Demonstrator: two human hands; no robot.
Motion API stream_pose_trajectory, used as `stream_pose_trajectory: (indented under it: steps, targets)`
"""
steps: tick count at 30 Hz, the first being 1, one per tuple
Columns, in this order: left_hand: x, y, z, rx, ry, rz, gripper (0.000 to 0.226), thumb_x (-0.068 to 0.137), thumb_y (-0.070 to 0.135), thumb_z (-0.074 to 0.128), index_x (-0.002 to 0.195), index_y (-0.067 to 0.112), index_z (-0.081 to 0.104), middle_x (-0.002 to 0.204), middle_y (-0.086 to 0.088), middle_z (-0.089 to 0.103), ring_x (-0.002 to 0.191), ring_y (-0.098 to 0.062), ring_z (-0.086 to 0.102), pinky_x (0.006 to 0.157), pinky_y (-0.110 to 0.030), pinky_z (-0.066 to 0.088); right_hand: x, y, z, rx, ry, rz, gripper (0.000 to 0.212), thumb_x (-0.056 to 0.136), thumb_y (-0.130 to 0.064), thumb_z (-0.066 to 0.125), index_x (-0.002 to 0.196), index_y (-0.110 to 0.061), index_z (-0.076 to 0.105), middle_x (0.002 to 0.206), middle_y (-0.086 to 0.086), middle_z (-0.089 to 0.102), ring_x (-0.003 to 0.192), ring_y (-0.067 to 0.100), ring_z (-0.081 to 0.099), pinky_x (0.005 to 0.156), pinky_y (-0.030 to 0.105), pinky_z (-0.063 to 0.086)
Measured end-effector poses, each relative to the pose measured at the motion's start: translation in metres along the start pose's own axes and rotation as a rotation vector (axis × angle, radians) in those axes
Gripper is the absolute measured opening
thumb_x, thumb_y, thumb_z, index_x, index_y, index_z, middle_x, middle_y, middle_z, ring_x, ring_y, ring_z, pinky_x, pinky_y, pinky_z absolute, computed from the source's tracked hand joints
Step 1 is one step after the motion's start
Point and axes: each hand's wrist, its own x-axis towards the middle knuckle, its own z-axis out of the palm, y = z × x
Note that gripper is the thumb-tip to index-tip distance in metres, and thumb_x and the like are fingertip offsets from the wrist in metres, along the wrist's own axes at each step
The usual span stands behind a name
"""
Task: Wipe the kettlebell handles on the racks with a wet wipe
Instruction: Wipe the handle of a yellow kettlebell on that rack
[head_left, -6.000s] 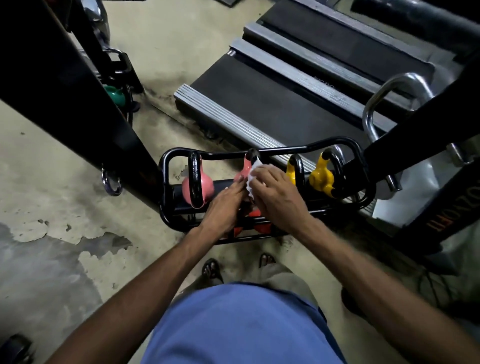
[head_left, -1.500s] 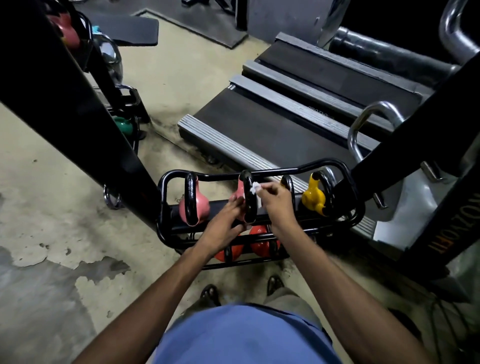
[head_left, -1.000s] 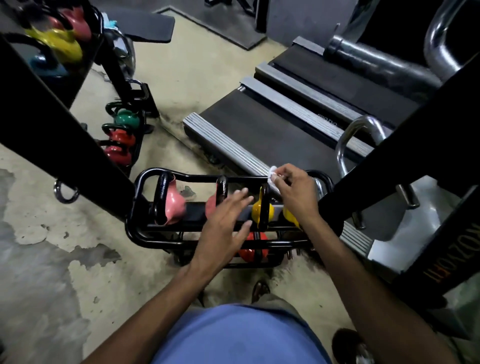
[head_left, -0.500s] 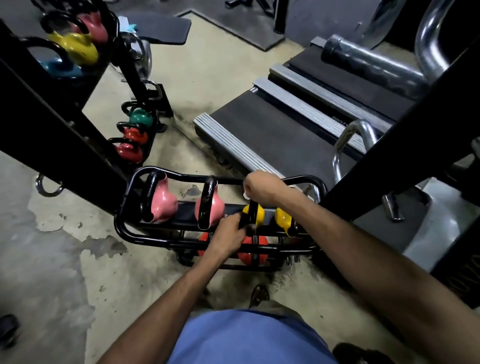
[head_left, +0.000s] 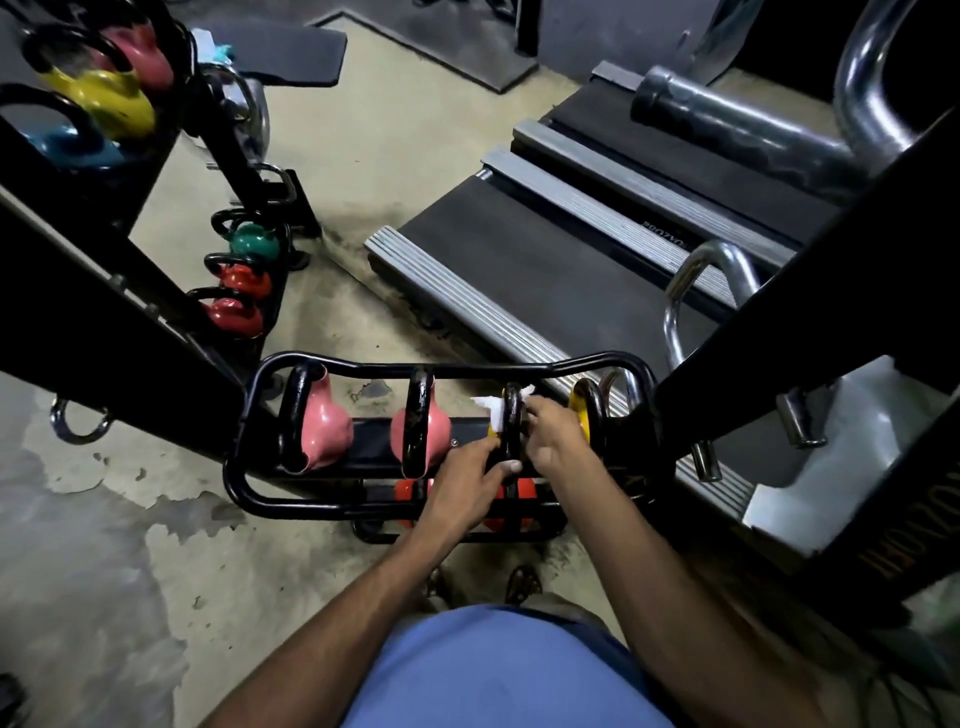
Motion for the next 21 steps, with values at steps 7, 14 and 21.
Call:
stream_pose_trajectory:
  steps: [7, 14, 21]
  targets:
    - [0.006, -0.009, -0.002, 0.012, -0.043, 0.022, 0.028, 0.092, 0.041, 0.071, 0.100, 0.015, 0.071, 0.091, -0.002, 0.077, 0.088, -0.020, 0.072, 0.075, -0.040, 0.055, -0.008, -0.030, 0.022, -1.064, 0.188, -0.713, 0.006, 0.071, -0.019, 0.062, 0.074, -0.019, 0.067, 0.085, 0.004, 0.070, 0.084, 0.023, 0.062, 0.071, 0.032, 0.048]
    - [0.005, -0.012, -0.001, -0.007, -0.025, -0.001, 0.023, 0.090, 0.037, 0.075, 0.082, 0.021, 0.061, 0.083, -0.007, 0.075, 0.077, -0.022, 0.069, 0.061, -0.025, 0.036, -0.022, -0.038, 0.052, -2.291, -0.126, -1.013, 0.025, 0.092, -0.004, 0.053, 0.113, -0.005, 0.066, 0.117, 0.012, 0.060, 0.115, 0.032, 0.054, 0.071, 0.038, 0.040]
    - [0.007, -0.016, 0.003, 0.033, 0.019, 0.034, 0.030, 0.090, 0.044, 0.072, 0.100, 0.016, 0.070, 0.097, -0.006, 0.077, 0.093, -0.025, 0.070, 0.067, -0.032, 0.044, -0.012, -0.042, 0.029, -1.370, 0.280, -0.746, 0.011, 0.078, -0.020, 0.062, 0.074, -0.011, 0.066, 0.078, 0.007, 0.066, 0.076, 0.030, 0.061, 0.066, 0.037, 0.049]
